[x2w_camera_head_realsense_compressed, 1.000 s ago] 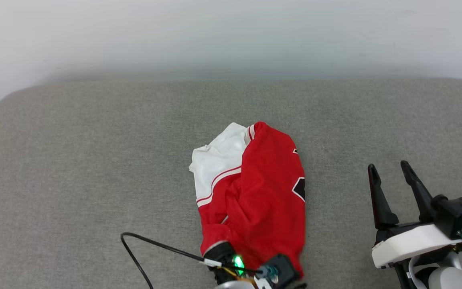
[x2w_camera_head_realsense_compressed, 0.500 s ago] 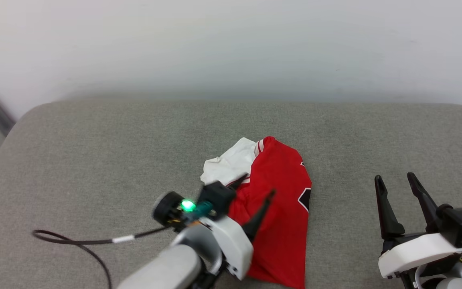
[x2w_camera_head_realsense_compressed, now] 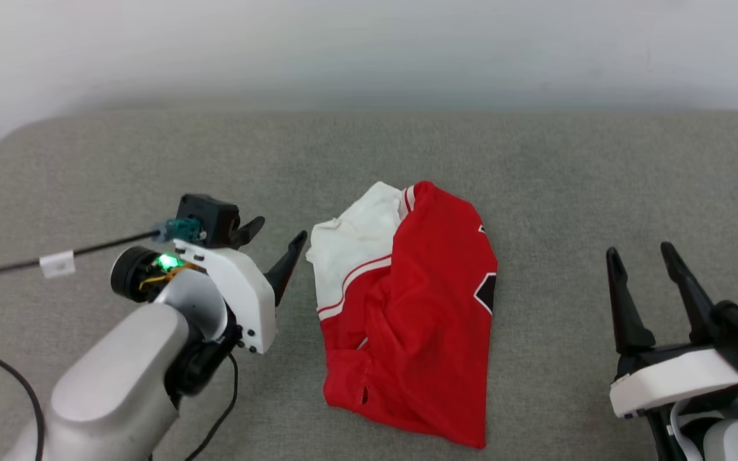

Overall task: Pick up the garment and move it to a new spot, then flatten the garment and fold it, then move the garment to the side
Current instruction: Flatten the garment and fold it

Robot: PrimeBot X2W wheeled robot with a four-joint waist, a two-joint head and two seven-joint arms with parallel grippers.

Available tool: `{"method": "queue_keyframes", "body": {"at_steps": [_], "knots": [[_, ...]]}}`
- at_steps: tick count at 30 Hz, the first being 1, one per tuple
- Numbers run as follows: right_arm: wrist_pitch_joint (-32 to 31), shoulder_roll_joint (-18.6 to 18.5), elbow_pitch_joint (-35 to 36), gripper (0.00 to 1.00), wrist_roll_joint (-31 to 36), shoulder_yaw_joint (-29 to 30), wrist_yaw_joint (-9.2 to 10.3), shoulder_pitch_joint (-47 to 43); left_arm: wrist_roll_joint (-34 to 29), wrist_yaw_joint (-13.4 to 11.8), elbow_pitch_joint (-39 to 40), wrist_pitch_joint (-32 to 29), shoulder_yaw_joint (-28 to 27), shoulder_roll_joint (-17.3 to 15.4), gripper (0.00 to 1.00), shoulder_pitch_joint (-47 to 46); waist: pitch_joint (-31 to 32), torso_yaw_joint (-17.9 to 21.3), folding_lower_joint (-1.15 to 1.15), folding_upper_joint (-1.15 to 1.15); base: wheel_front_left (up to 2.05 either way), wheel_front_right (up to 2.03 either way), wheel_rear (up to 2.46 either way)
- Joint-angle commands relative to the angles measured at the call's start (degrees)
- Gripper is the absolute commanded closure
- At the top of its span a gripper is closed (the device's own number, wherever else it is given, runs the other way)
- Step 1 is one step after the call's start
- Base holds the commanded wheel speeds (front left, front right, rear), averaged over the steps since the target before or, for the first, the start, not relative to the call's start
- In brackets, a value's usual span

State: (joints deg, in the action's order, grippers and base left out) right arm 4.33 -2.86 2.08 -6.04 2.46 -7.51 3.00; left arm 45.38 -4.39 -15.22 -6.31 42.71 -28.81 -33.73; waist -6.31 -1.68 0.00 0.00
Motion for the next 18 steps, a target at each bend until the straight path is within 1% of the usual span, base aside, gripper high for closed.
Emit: {"method": "queue_keyframes", "body": {"at_steps": [1,4,6,9,10,12,16,17,18], "knots": [[0.37,-0.02,0.25,0.00,0.14,0.04,0.04,1.33,1.30,3.10,-1.74,-2.67,0.71,-0.68,0.00,-1.99,-3.12,0.84,0.00,0.00,0.00,0.00,0.00],[0.89,-0.02,-0.19,0.00,-0.11,-0.21,0.03,2.36,2.21,6.52,-4.35,-6.58,2.41,-0.82,0.00,-3.91,-5.40,1.56,0.00,0.00,0.00,0.00,0.00],[1.30,-0.02,-0.69,0.00,-0.51,-0.43,0.03,3.05,2.83,7.89,-6.06,-8.81,3.44,-0.45,0.00,-4.76,-6.71,2.07,0.00,0.00,0.00,0.00,0.00],[1.82,-0.02,-1.40,0.00,-0.81,-0.86,0.03,3.89,3.19,9.34,-8.41,-11.11,5.04,0.17,0.00,-5.67,-8.27,2.84,0.00,0.00,0.00,0.00,0.00],[1.82,-0.02,-1.40,0.00,-0.81,-0.86,0.03,3.89,3.19,9.34,-8.41,-11.11,5.04,0.17,0.00,-5.67,-8.27,2.84,0.00,0.00,0.00,0.00,0.00],[2.19,-0.03,-1.87,0.00,-1.02,-0.91,0.04,4.35,3.40,10.06,-9.69,-13.10,6.49,0.59,0.00,-6.10,-9.10,3.15,0.00,0.00,0.00,0.00,0.00],[2.62,-0.02,-3.05,0.00,-1.32,-1.46,0.03,5.25,4.74,11.24,-12.63,-19.09,10.25,1.52,0.00,-6.02,-9.78,3.56,0.00,0.00,0.00,0.00,0.00],[2.72,-0.02,-3.31,0.00,-1.43,-1.56,0.03,5.49,5.13,11.34,-13.24,-20.41,11.00,1.84,0.19,-5.88,-9.86,3.65,0.00,0.00,0.00,0.00,0.00],[2.89,-0.02,-3.56,0.00,-1.58,-1.72,0.03,5.65,5.49,11.49,-13.86,-21.97,11.84,2.07,0.52,-5.85,-9.89,3.73,0.00,0.00,0.00,0.00,0.00]]}}
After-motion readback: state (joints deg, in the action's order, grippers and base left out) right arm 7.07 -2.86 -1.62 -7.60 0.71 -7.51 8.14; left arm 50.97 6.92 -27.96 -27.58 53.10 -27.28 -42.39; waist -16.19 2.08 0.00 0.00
